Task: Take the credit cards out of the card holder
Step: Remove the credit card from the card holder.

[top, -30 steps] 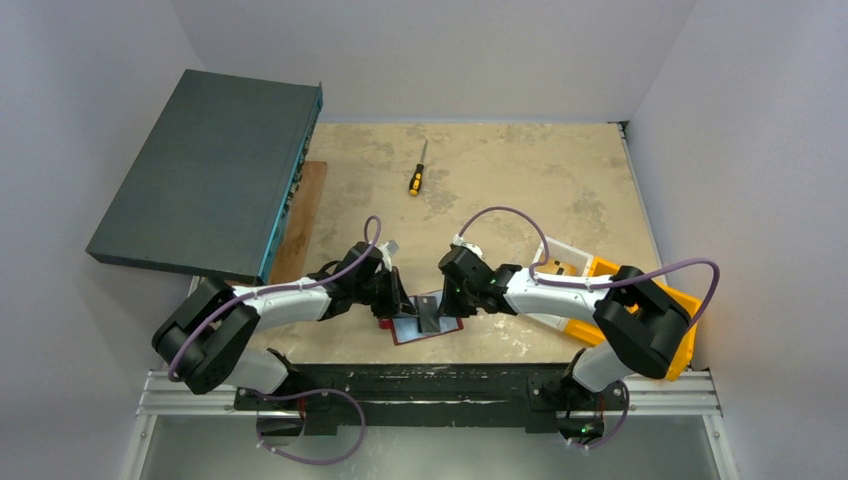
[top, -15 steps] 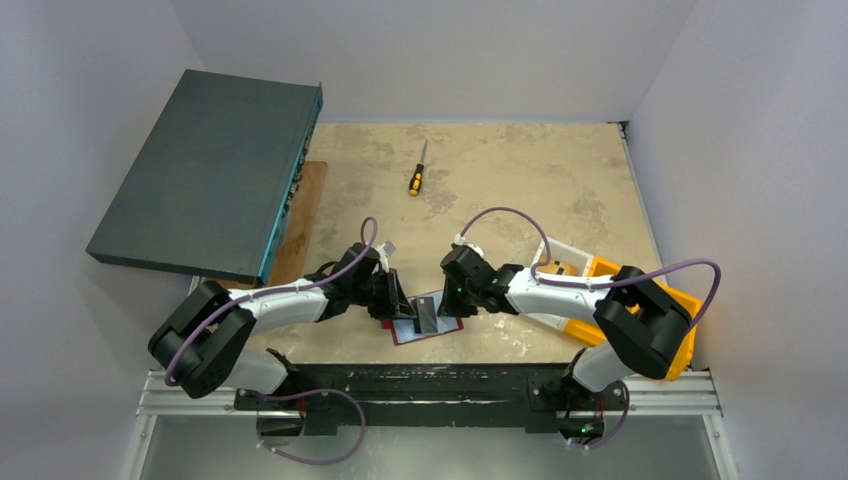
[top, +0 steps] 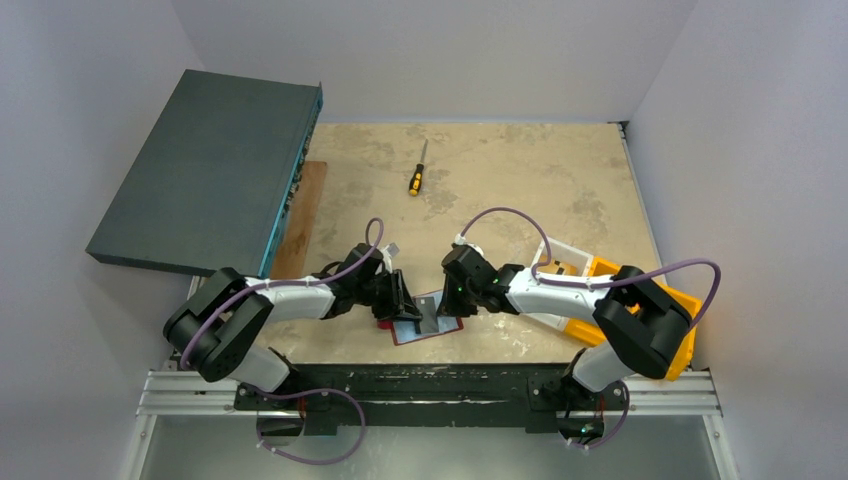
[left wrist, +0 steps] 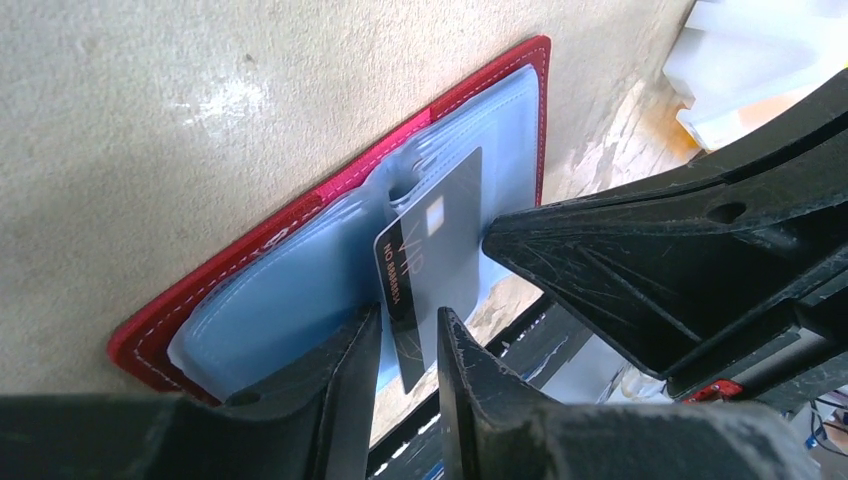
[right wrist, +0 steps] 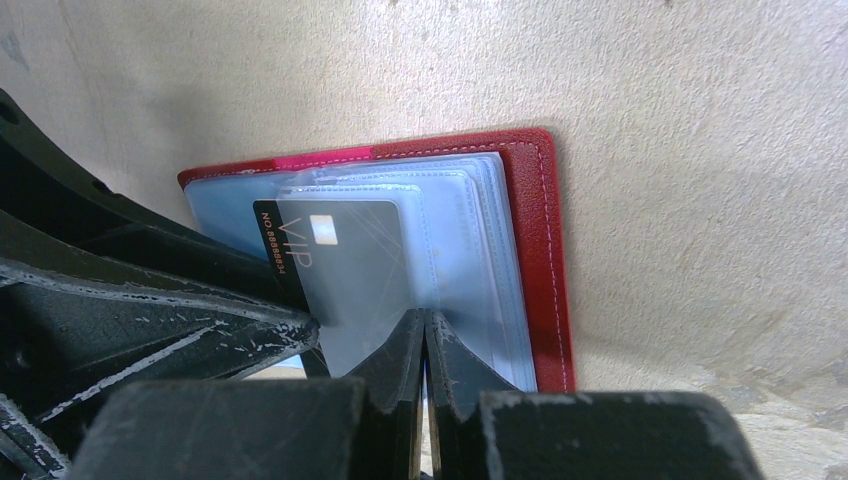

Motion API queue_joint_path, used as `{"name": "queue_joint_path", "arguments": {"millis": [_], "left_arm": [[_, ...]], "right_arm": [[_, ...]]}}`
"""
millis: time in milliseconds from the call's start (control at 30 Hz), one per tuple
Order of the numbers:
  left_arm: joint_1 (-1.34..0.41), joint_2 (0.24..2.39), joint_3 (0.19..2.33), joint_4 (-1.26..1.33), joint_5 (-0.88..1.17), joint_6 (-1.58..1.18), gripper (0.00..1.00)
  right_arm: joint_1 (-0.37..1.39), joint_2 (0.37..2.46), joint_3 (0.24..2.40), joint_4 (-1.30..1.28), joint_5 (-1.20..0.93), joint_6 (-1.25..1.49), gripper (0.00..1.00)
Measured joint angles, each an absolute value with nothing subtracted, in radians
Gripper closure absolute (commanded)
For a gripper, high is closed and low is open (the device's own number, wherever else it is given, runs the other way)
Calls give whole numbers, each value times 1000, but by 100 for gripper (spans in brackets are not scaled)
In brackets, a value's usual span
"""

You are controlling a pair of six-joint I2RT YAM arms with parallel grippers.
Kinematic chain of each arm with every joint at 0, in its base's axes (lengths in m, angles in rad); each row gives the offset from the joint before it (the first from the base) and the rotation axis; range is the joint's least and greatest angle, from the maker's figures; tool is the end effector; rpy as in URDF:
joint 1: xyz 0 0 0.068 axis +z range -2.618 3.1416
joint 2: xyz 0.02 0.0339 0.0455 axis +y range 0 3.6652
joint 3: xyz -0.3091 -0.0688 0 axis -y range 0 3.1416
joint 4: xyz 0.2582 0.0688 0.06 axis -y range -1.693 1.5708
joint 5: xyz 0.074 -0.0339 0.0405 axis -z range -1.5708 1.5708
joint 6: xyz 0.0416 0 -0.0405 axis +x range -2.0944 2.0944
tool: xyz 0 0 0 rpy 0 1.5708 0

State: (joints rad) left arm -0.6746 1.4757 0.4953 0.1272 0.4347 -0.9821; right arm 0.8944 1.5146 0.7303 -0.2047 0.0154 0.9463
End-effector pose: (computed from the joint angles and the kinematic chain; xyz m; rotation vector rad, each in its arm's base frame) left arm 0.1903 -0.1746 0.1559 -0.1946 2.7321 -1.1619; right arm 0.1829 0.2268 0.1856 0.0765 2.7066 0.6325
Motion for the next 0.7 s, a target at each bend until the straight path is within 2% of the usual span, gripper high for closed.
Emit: {"name": "queue_joint_path", "arguments": {"millis": [300, 533, 700], "left_arm": [[-675, 1490, 494, 163, 444, -1008, 98], [-675, 1439, 494, 133, 443, -1009, 99], [-674, 1401, 494, 86, 432, -999, 95]], "right_arm": [[894, 1519, 730, -194, 12, 946, 100], [894, 1521, 727, -180, 8, 950, 100], [896, 1526, 726, -162, 6, 955, 100]]}}
